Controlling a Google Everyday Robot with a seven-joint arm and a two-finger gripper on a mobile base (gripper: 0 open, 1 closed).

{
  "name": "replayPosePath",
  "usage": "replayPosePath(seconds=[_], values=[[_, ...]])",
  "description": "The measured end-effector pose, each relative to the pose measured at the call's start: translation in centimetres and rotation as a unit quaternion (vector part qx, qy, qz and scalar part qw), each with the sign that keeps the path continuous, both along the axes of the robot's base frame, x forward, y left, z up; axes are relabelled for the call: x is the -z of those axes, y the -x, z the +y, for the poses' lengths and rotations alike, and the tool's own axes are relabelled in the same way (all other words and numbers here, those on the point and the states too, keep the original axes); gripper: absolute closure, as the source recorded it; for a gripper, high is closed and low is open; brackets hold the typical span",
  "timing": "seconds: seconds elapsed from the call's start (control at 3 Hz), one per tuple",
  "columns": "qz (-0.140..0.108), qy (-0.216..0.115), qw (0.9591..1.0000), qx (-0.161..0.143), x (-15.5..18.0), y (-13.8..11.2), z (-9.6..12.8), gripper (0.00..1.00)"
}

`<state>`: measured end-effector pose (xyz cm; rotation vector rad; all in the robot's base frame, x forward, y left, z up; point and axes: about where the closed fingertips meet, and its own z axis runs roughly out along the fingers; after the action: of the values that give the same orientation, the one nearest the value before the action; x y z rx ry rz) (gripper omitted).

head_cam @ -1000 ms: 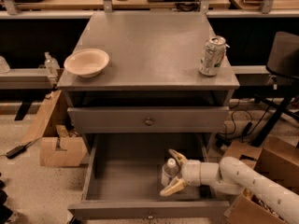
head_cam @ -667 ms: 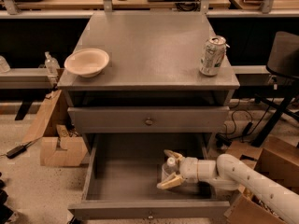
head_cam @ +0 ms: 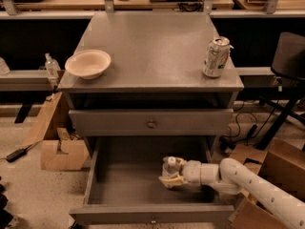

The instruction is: Pick blue plastic bottle from middle drawer and place on counter

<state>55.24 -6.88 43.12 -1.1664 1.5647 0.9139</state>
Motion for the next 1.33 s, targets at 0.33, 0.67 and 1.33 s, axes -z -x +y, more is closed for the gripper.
replayPosePath(seconds=[0.33, 0.67, 1.33], values=[[0.001, 0.0, 1.0, 0.0, -0.6, 0.2, 0.0, 1.0], [0.01, -0.001, 0.9999, 0.004, -7.2, 2.2, -0.6, 1.0], [0.084, -0.058, 0.9943, 0.028, -27.9, 7.9, -1.3, 1.0]])
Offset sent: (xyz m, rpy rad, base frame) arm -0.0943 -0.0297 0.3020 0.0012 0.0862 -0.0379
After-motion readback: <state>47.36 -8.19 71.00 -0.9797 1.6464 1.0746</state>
